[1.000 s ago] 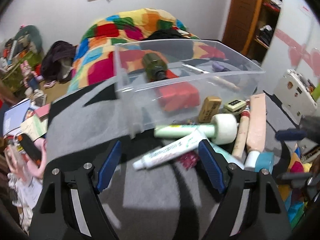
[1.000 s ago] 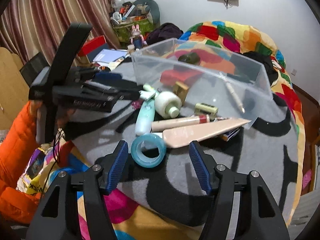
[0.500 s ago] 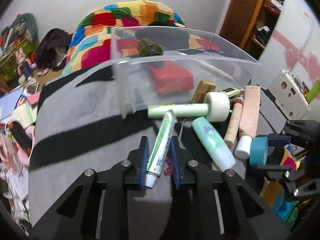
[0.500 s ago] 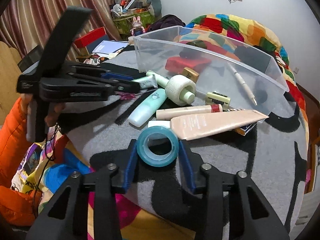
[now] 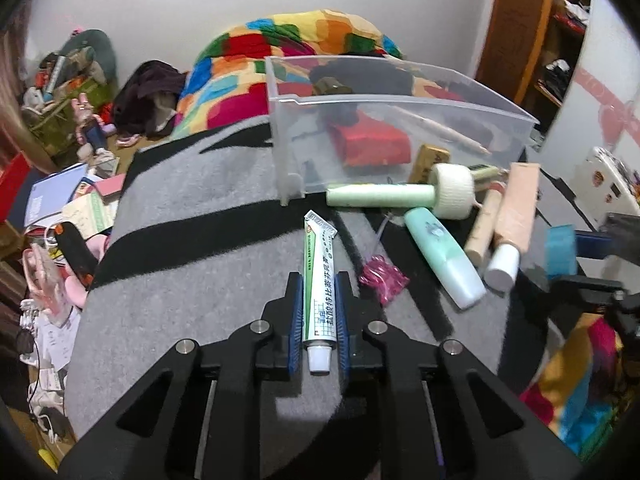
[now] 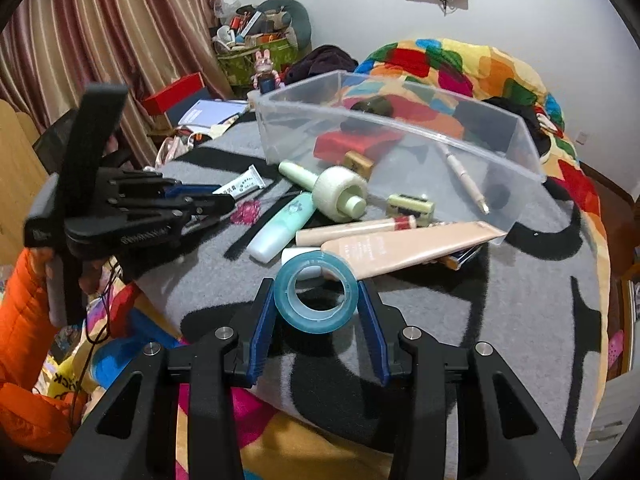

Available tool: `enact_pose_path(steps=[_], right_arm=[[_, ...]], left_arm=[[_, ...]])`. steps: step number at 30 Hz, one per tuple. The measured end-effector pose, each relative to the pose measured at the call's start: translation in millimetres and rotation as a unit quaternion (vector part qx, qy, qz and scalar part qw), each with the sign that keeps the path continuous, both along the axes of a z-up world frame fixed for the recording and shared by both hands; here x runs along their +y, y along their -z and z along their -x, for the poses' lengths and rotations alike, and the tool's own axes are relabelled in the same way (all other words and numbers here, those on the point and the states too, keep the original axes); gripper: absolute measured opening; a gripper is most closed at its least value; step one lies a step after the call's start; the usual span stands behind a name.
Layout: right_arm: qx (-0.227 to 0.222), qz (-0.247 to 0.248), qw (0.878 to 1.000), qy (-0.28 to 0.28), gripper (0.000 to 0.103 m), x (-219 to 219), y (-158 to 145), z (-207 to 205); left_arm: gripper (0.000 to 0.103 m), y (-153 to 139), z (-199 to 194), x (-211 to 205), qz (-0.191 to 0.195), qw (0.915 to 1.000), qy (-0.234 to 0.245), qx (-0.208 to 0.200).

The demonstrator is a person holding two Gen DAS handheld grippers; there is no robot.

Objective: Organize objects
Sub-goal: 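Place the toothpaste tube into the clear box while the right tool drops the tape roll in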

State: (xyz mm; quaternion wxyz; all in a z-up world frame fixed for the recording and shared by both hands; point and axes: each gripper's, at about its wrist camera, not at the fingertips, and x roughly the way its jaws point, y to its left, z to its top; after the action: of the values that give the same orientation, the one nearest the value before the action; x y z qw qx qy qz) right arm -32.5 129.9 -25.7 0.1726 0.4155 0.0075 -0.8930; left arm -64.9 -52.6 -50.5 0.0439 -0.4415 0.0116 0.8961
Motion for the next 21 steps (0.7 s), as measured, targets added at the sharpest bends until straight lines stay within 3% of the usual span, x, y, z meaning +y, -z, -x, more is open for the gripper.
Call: enact_pose_path(steps=[6, 15, 21], right_arm=[[0.024, 0.008, 1.000, 0.018, 0.037, 11.0, -17.7, -1.7], [0.052, 0.008, 0.996, 0.070, 0.037, 39.3, -39.5, 21.4], [0.068, 0.012, 0.992, 0.106, 0.037, 61.6, -53.7, 44.8]], left_arm=[[0.015, -6.6, -7.4, 0.3, -0.010, 0.9995, -0.023, 0.020], [0.015, -56.5, -9.8, 1.9, -0.034, 0.9953, -0.029, 0.086], [0.015, -76.7, 3.8, 7.5, -0.047, 0.9924, -0.030, 0.109]])
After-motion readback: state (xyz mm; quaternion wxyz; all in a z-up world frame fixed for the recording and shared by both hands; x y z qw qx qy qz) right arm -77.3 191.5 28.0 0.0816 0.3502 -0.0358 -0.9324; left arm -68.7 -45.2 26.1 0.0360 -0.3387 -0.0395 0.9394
